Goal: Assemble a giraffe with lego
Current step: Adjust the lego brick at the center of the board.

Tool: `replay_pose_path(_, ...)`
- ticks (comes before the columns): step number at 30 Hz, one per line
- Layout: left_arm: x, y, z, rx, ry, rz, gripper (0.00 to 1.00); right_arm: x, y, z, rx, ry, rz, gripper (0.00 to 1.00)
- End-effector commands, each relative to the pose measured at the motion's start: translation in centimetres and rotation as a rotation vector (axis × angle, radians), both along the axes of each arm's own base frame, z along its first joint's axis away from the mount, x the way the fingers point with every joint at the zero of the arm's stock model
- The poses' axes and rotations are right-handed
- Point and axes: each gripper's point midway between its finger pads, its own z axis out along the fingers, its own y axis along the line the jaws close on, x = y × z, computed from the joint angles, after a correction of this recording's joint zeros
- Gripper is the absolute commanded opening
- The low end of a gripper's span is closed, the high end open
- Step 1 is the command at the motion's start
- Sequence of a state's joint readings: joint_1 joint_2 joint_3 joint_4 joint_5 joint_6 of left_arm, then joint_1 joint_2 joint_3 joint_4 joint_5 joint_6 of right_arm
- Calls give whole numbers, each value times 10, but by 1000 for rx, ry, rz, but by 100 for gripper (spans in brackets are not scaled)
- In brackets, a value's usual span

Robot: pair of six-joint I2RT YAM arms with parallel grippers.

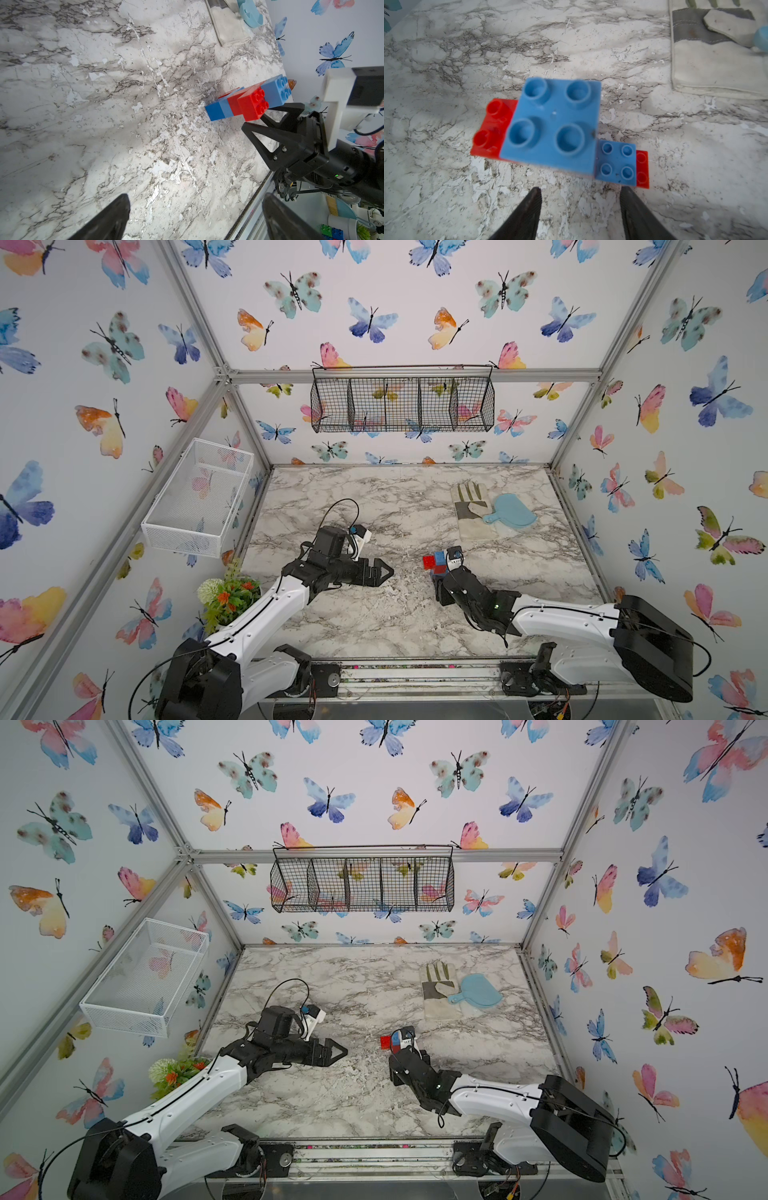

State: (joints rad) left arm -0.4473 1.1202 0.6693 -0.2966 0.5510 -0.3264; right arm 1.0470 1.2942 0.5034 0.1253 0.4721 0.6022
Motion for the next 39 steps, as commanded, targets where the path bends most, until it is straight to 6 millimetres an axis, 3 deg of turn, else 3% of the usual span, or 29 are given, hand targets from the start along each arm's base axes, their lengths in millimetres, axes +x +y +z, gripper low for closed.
replay_pose_path(1,-1,0,-2,12,0,-2,98,7,2,7,35,-49,-27,63)
replay_pose_path(12,-2,0,-1,10,-3,-1,98,13,3,5,27,-79,-44,61)
replay_pose_path(19,-2,-1,-2,9,2,-5,98,16,2,1,28,-86,-64,51)
replay_pose_path(39,-2,0,-1,9,-6,-2,98,19,7,-2,33,-94,-60,40)
